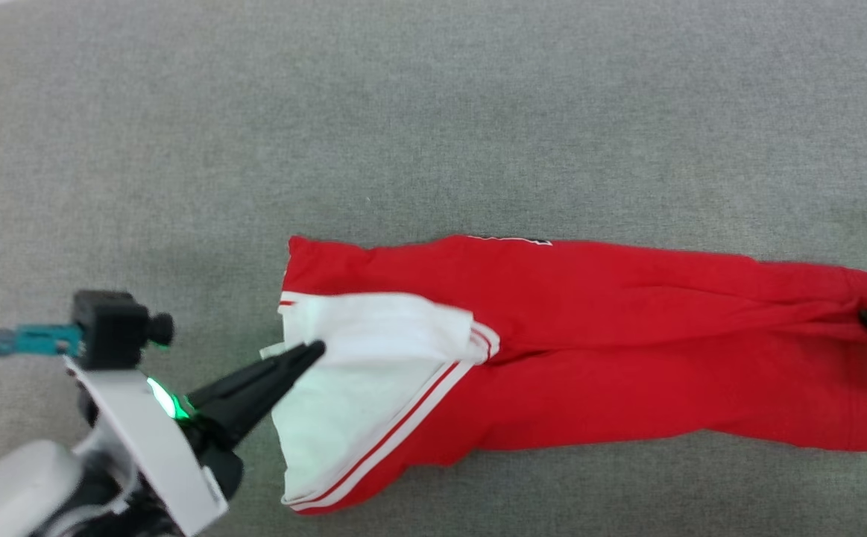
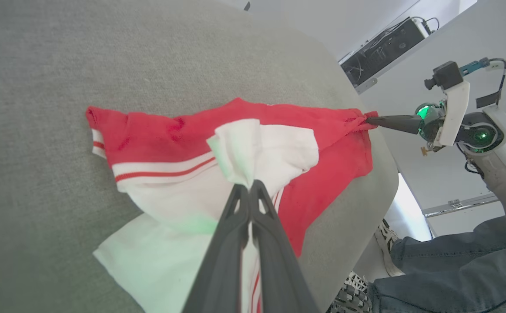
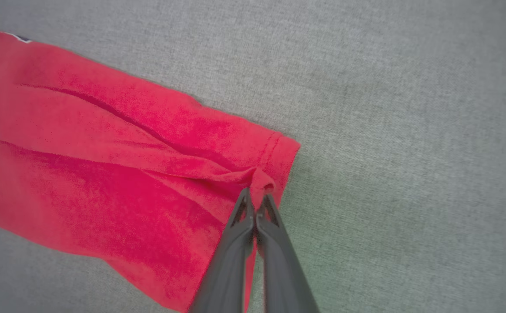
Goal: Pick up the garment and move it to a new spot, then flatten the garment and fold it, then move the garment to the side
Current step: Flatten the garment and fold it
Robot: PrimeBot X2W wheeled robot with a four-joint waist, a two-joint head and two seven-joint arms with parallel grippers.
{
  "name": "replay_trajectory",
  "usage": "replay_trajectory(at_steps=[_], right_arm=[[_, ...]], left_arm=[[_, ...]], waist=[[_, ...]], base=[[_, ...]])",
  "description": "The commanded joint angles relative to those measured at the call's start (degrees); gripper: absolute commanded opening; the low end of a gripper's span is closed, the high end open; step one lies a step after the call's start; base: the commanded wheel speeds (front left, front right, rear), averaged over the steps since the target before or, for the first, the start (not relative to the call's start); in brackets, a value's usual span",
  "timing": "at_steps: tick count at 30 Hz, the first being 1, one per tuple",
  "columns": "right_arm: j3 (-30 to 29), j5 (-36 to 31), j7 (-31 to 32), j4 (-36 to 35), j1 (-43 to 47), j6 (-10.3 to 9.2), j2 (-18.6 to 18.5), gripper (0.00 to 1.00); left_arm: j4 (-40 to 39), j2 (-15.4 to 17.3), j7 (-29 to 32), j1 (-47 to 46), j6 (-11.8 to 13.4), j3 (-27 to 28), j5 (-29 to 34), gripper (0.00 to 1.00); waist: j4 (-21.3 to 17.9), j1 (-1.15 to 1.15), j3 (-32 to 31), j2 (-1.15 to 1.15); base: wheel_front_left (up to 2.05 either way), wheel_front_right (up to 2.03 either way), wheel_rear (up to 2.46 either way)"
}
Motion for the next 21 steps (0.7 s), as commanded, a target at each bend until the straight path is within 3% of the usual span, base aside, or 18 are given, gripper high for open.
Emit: replay_trajectory(at_steps=[1,8,18,19,20,21], right_arm=[[-0.5,-0.2,0.4,-0.3,0.6,-0.09,0.8,0.00],[0.0,-2.2,1.5,0.0,-0.7,-0.09,3.6,0.00],[2.2,-3.5,2.2,1.5,-1.8,-0.09,5.4,0.00],[2.3,-3.6,2.2,1.6,-1.8,-0.09,5.5,0.05],[2.2,-3.7,2.0,1.7,-1.8,-0.09,5.7,0.29],[2.0,-3.7,1.7,1.8,-2.0,-0.09,5.8,0.49]], left_arm=[[0.1,-0.9,-0.1,0.6,0.3,-0.5,0.5,0.00],[4.6,-5.5,0.5,-1.7,2.4,-3.6,6.2,0.00],[10.5,-8.6,1.5,-3.8,3.1,-6.0,10.2,0.00],[10.9,-8.9,1.3,-3.9,3.2,-5.9,10.2,0.00],[11.1,-9.0,1.0,-3.9,3.3,-6.0,10.6,0.05],[11.5,-9.1,0.5,-4.0,3.6,-5.7,10.9,0.41]], waist=[[0.1,0.00,0.2,0.00],[0.2,0.00,1.9,0.00],[0.0,0.00,3.2,0.00],[0.0,0.00,3.1,0.00],[0.0,0.00,3.0,0.00],[0.0,0.00,3.0,0.00]], base=[[0.00,0.00,0.00],[0.00,0.00,0.00],[0.00,0.00,0.00],[0.00,0.00,0.00],[0.00,0.00,0.00],[0.00,0.00,0.00]])
